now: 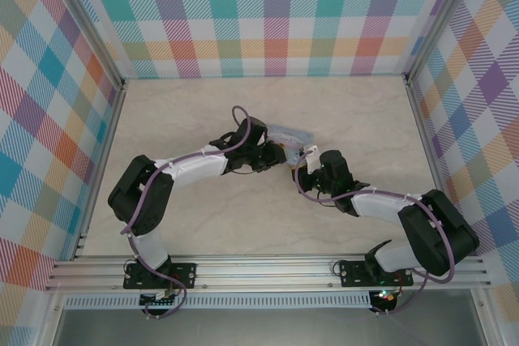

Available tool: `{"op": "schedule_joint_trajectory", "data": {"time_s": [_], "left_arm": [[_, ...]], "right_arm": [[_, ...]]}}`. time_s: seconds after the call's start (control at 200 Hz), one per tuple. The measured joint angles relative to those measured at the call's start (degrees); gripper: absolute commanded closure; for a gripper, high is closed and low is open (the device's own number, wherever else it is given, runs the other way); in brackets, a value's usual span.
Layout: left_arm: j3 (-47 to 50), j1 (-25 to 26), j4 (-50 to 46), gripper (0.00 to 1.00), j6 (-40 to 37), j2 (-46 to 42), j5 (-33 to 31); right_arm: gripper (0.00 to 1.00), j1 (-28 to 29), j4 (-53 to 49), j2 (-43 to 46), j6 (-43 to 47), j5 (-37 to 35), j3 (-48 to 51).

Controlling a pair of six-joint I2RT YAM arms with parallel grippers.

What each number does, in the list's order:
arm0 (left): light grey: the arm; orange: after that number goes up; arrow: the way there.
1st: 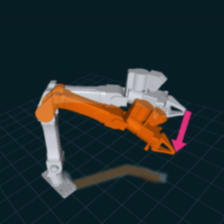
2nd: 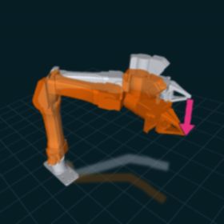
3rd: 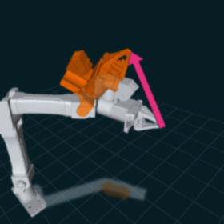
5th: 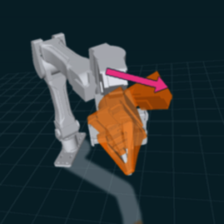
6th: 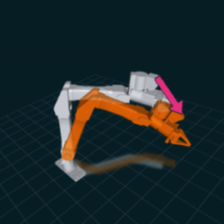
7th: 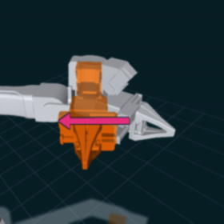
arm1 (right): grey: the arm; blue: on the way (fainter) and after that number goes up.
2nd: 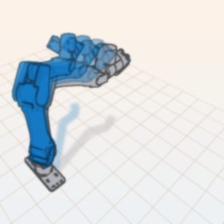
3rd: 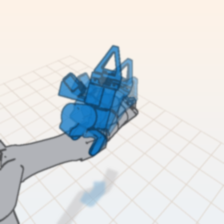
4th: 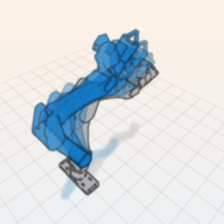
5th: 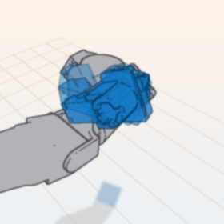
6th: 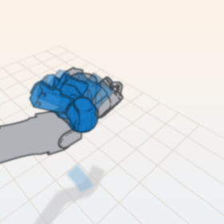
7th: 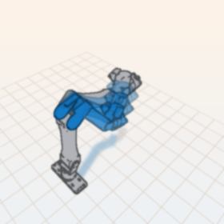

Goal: Unlock a padlock with a key

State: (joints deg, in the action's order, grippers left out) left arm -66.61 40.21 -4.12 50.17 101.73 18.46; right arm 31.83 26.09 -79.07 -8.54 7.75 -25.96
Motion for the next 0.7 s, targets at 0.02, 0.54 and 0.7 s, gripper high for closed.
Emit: {"op": "schedule_joint_trajectory", "data": {"time_s": [0.02, 0.54, 0.7], "left_arm": [[0.0, 0.0, 0.0, 0.79, 0.0, 0.0, 0.0], [0.0, 0.0, 0.2, 0.79, 0.2, 0.0, 0.1], [0.0, -0.1, 0.3, 0.79, 0.5, 0.0, 0.1]], "right_arm": [[0.96, 0.0, 0.0, 0.0, 0.0, 0.0, 0.0], [0.96, 0.0, 1.4, -0.3, -1.1, 0.4, 0.0], [0.96, -0.3, 1.9, -0.3, -1.6, 0.3, 0.0]]}}
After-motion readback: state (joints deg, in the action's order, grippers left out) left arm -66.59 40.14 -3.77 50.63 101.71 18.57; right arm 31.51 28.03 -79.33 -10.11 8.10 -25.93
